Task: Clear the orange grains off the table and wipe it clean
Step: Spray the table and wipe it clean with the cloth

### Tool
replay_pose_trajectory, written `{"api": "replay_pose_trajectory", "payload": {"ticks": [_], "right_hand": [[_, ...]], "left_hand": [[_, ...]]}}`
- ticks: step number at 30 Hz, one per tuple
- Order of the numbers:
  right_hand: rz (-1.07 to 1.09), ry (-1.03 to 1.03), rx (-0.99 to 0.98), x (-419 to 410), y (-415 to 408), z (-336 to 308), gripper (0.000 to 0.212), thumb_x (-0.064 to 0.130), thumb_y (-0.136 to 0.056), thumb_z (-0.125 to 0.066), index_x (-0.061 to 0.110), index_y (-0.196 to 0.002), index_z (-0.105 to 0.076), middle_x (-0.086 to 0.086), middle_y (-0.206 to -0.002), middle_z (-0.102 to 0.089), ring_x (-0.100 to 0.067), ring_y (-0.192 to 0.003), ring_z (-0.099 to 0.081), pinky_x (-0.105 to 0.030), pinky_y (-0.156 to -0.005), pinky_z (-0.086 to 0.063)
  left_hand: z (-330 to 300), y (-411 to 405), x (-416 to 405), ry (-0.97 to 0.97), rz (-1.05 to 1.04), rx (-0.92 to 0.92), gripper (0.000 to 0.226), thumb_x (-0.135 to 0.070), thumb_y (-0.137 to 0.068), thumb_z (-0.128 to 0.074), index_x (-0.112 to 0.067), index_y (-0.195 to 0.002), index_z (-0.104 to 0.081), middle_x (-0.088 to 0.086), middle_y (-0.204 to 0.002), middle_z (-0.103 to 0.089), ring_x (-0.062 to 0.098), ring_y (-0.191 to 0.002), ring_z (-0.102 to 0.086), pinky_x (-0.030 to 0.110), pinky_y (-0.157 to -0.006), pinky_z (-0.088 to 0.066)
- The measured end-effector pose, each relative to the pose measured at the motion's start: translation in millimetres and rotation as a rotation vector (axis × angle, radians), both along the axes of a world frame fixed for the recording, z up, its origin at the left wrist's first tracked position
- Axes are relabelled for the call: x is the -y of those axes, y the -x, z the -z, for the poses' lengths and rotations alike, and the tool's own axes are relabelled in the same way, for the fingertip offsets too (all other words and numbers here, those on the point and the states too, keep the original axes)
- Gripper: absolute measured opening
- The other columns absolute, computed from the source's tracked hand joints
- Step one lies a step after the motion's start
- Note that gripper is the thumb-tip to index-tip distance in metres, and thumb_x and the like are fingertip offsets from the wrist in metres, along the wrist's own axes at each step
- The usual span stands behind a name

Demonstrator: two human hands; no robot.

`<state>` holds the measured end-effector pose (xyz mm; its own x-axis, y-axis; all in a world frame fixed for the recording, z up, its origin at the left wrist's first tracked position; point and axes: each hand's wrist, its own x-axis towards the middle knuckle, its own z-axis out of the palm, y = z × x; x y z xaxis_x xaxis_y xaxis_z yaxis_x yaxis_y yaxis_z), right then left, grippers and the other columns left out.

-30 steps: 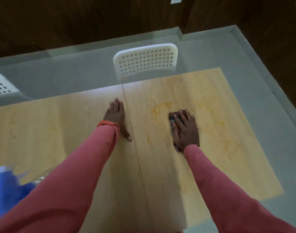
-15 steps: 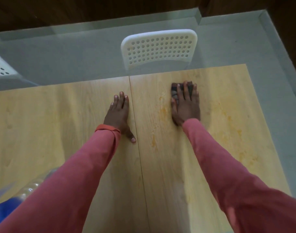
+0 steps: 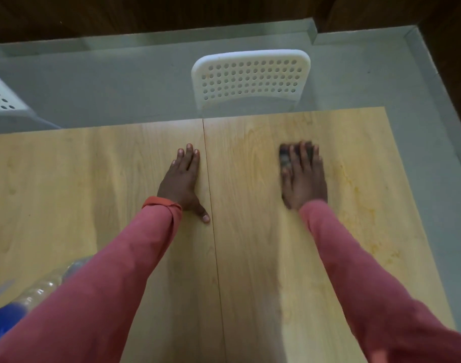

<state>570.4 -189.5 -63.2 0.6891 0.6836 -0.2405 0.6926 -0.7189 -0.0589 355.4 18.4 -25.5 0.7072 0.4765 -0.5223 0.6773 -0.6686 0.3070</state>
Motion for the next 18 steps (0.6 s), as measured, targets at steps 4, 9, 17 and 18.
{"api": "replay_pose_trajectory", "payload": {"ticks": [4, 9, 17, 18], "right_hand": [[-0.006, -0.084, 0.026, -99, -30, -2, 0.062, 0.046, -0.104, -0.007, 0.023, -0.160, 0.004, -0.006, -0.168, 0.011, -0.030, -0.153, 0.015, -0.049, -0.125, -0.001], [-0.401, -0.059, -0.048, -76, 80, -5, 0.061, 0.046, -0.106, -0.012, 0.020, -0.160, 0.000, -0.008, -0.167, 0.011, -0.031, -0.152, 0.021, -0.048, -0.125, 0.001], [-0.038, 0.000, -0.020, -32, 6, -5, 0.063, 0.045, -0.104, -0.011, 0.019, -0.161, -0.001, -0.008, -0.167, 0.013, -0.029, -0.153, 0.017, -0.046, -0.126, 0.001], [-0.011, -0.024, -0.020, -60, -7, -6, 0.063, 0.046, -0.104, -0.011, 0.021, -0.161, 0.001, -0.007, -0.167, 0.014, -0.029, -0.153, 0.017, -0.045, -0.125, 0.003]], "left_hand": [[0, 1, -3, -0.006, 0.006, 0.008, 0.169, -0.058, -0.031, -0.091, -0.014, -0.151, 0.020, 0.001, -0.157, 0.029, 0.020, -0.146, 0.023, 0.036, -0.121, 0.005], [-4, 9, 2, -0.066, 0.022, 0.012, 0.164, -0.063, -0.035, -0.088, -0.012, -0.153, 0.014, 0.004, -0.159, 0.023, 0.021, -0.148, 0.015, 0.034, -0.122, -0.002], [-7, 42, 7, -0.007, -0.080, -0.034, 0.150, -0.048, -0.050, -0.091, -0.014, -0.153, 0.013, -0.002, -0.159, 0.023, 0.017, -0.148, 0.014, 0.035, -0.121, -0.010], [-6, 44, 8, 0.006, -0.100, -0.032, 0.149, -0.046, -0.051, -0.091, -0.015, -0.153, 0.013, -0.003, -0.159, 0.023, 0.017, -0.148, 0.015, 0.035, -0.121, -0.010]]}}
